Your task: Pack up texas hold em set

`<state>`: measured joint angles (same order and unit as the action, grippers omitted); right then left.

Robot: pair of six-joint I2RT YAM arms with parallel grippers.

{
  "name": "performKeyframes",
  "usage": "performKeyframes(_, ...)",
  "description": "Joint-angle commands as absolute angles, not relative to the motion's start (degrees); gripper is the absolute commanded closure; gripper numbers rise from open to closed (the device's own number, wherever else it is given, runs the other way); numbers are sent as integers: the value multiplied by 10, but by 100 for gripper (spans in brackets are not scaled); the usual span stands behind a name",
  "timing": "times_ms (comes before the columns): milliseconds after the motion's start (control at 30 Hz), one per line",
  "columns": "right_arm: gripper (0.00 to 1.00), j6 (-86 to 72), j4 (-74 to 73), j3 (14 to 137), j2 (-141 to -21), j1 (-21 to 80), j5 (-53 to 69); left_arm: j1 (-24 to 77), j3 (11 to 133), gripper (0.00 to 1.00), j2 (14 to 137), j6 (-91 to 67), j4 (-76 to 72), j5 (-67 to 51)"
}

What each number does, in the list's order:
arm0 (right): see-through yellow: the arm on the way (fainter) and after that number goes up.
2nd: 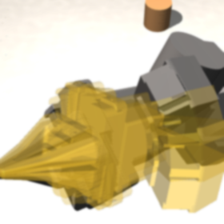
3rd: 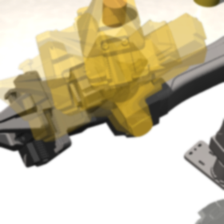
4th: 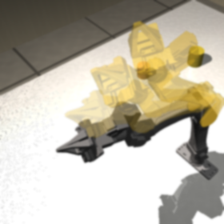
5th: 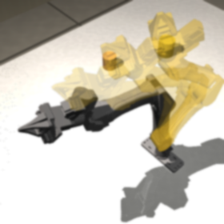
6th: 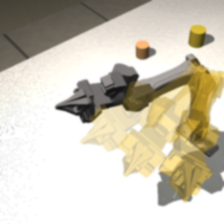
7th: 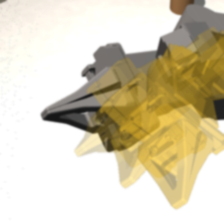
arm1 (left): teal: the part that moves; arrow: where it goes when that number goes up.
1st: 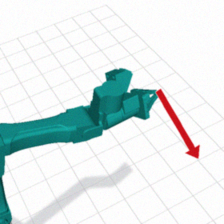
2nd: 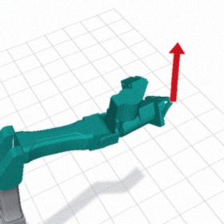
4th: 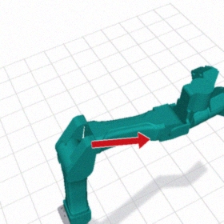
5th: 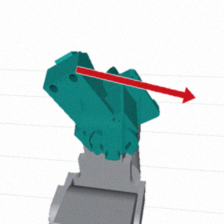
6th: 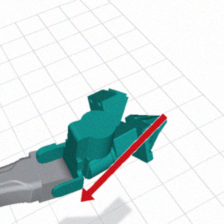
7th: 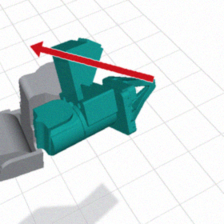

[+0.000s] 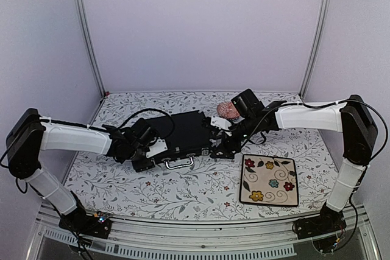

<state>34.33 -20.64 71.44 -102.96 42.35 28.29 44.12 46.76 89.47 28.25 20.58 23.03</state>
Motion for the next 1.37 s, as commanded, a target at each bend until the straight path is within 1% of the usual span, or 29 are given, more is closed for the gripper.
performKeyframes(0,15,342,-216,711,-1037,424,296,446,457,23,926,248,214,214)
performKeyframes(333,15,334,-236,734,-1004,417,277,451,503,17,830,228,254,202)
performKeyframes(433,15,323,-244,752,-987,400,272,450,528,14,798,229,256,200)
performKeyframes(600,14,285,-244,777,-945,346,255,451,577,7,767,221,234,199)
performKeyframes(633,13,276,-243,784,-937,331,251,450,586,6,762,218,225,200)
performKeyframes(733,1,229,-228,789,-904,280,230,449,616,3,756,197,198,209)
performKeyframes(833,1,175,-209,786,-862,217,236,449,642,3,752,182,170,228)
performKeyframes(933,1,103,-176,772,-820,148,238,447,646,3,742,144,108,290)
performKeyframes(1000,1,66,-158,758,-790,137,198,445,638,3,733,102,71,330)
performKeyframes(1100,1,71,-145,731,-754,136,177,434,622,3,723,65,43,332)
performKeyframes(1200,1,63,-105,672,-716,136,162,421,610,3,719,29,32,327)
performKeyframes(1333,1,53,-88,630,-704,136,140,418,602,3,722,8,32,305)
